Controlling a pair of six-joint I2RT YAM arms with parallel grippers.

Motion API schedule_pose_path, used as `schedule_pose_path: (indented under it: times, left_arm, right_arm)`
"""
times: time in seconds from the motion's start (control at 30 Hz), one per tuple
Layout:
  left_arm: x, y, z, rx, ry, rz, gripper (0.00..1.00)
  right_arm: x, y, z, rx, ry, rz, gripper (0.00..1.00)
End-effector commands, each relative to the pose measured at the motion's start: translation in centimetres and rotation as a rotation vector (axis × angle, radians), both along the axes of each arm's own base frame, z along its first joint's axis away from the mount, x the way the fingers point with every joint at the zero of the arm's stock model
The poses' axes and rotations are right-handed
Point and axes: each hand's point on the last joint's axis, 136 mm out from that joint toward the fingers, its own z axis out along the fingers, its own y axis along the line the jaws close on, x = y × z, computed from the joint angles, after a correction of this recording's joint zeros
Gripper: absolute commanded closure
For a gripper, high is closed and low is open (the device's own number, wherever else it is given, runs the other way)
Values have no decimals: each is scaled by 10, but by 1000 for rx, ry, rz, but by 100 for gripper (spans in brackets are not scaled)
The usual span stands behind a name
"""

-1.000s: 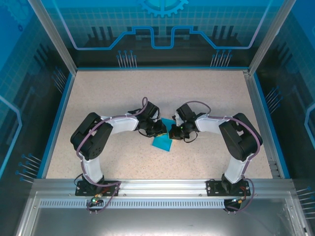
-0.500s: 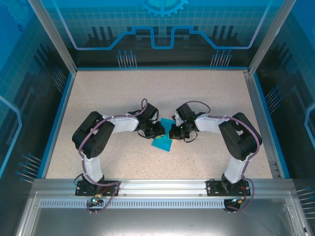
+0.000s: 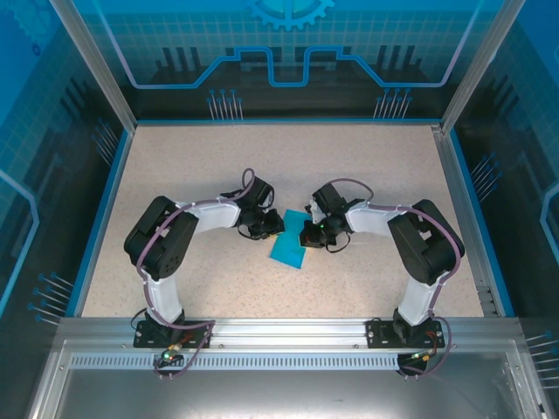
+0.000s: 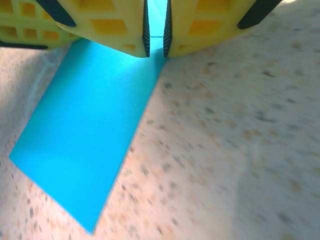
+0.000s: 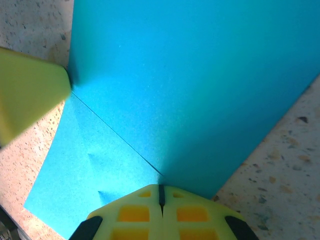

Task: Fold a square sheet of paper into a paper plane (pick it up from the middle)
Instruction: Fold the triangle a second time at the center of the table.

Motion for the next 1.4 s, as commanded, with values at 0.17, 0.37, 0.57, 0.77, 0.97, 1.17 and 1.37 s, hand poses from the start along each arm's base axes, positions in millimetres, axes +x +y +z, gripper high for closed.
schedule_pose_path:
  times: [0.17, 0.37, 0.57, 0.77, 0.97, 1.17, 1.37]
  left_arm:
    - [2, 1, 49, -45, -104, -50, 79]
    - [-22, -29, 45, -130, -58, -115, 79]
    - [-27, -29, 14, -107, 15, -81, 83]
    - [-31, -27, -6, -90, 54, -73, 85]
    - [-36, -17, -19, -43, 80, -46, 87]
    - [-43, -12, -28, -20, 106, -36, 87]
    - [-46, -10, -31, -16, 119, -35, 87]
  right_arm:
    - [-29, -42, -56, -224, 110, -16, 97]
    - [-28, -40, -52, -207, 105, -17, 97]
    - [-25, -36, -51, -194, 104, -20, 97]
    - [-23, -32, -47, -171, 97, -30, 97]
    - [-14, -18, -23, -88, 52, -31, 97]
    - [-4, 0, 35, 1, -77, -8, 96]
    - [-29, 8, 58, -49, -146, 21, 97]
